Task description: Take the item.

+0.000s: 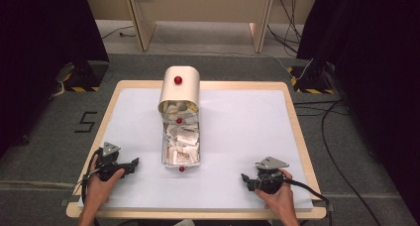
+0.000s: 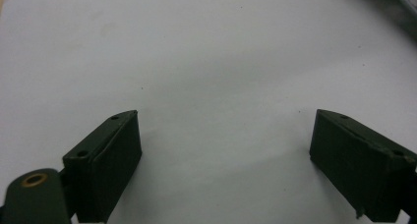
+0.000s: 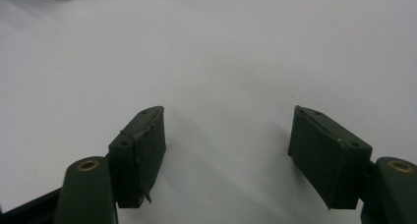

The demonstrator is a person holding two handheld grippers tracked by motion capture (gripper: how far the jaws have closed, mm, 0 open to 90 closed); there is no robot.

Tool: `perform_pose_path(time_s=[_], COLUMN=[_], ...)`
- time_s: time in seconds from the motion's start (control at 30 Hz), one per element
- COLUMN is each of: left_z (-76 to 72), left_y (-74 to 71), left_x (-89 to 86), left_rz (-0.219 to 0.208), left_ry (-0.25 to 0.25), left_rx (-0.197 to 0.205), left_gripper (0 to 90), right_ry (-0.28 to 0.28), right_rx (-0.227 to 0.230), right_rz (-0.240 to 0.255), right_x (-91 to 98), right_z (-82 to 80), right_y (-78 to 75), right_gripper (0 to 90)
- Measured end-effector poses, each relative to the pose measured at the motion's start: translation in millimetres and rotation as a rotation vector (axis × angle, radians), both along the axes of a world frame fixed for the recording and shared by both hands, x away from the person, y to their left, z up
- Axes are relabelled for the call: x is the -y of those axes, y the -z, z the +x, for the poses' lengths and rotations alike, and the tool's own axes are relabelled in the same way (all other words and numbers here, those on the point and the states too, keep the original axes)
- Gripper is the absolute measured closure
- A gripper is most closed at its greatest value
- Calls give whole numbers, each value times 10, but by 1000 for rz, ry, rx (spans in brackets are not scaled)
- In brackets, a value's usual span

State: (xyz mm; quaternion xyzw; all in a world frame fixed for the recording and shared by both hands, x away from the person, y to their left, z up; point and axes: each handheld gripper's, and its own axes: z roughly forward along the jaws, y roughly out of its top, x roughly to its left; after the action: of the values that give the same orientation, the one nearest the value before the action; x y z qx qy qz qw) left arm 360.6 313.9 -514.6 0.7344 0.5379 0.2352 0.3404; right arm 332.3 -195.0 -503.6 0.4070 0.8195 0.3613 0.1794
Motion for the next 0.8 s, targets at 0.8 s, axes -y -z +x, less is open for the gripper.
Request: perform_pose_path(time_s=[0.8], left_z=[0], left_y=[0], left_x=[0], left_rz=[0], left_ry=[0], left_rx=[0], left_gripper=[113], right_ry=[-44], right_rx=[107], right_rz=[125], right_x=[-226], right_z=[11], right_y=[-291], right_gripper=[406])
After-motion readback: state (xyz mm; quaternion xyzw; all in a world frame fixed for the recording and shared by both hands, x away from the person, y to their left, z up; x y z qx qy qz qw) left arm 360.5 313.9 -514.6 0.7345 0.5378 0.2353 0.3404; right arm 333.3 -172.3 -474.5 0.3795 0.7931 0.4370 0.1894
